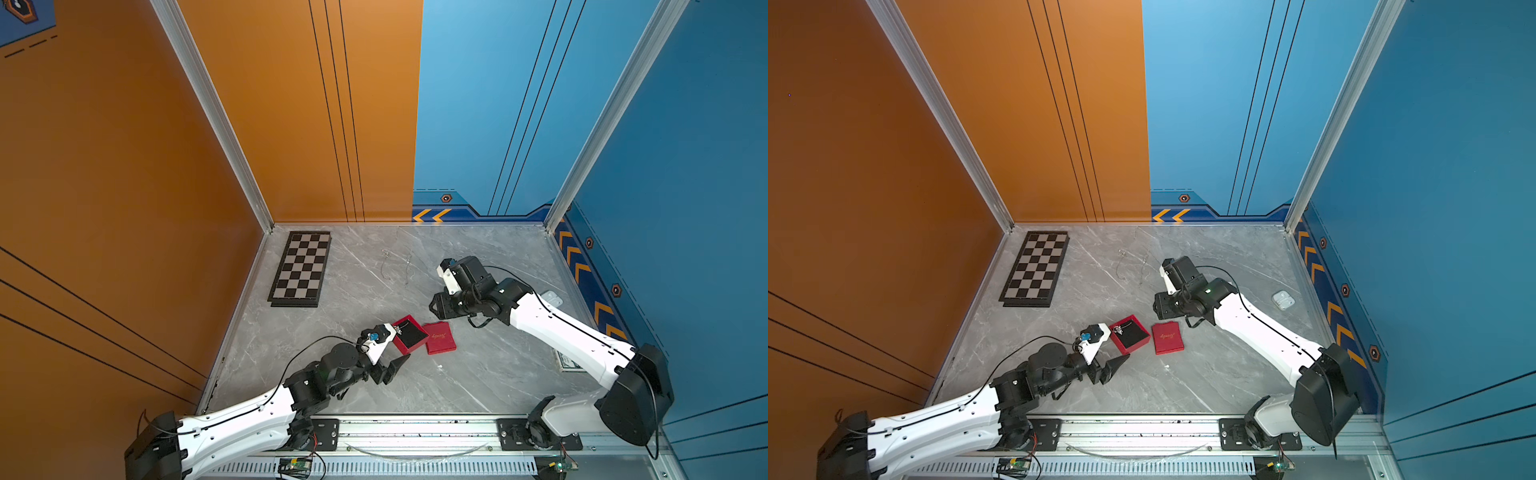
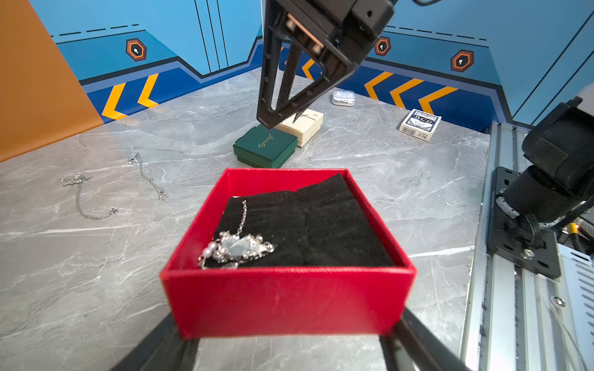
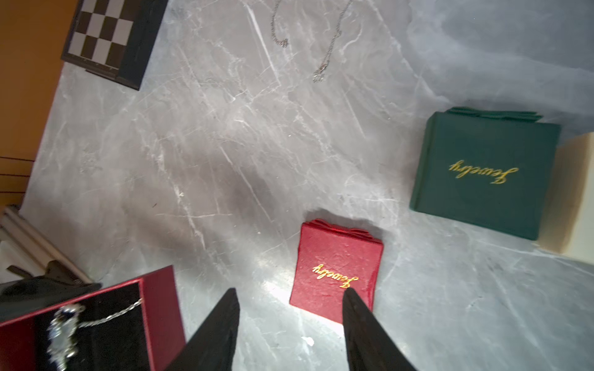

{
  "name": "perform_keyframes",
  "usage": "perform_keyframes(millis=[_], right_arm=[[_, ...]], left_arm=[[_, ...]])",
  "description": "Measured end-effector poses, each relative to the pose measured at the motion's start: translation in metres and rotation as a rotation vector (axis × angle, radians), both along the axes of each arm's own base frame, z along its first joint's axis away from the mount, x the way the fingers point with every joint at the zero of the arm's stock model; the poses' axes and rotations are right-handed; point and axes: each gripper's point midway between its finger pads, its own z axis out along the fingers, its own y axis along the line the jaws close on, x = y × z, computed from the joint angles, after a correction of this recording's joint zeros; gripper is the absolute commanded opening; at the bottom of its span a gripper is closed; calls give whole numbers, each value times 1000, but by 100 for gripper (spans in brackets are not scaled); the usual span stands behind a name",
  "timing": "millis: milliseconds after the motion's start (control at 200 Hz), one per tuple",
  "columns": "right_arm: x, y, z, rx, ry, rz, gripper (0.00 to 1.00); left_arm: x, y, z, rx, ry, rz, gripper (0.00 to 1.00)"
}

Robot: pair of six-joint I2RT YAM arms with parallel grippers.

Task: Take the necklace out of the lift-off lid jewelry box
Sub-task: Place the jewelry box at the center of the board.

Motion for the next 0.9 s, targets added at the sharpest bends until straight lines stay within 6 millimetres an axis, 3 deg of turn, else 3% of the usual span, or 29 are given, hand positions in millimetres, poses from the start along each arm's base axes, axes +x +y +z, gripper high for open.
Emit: perform_keyframes(millis=[385,901], right_arm=[[-40,38,11,87,39,163,44],[-47,48,3,99,82,199,30]], left_arm=[[0,0,0,0,0,0,69],[0,0,0,0,0,0,69]])
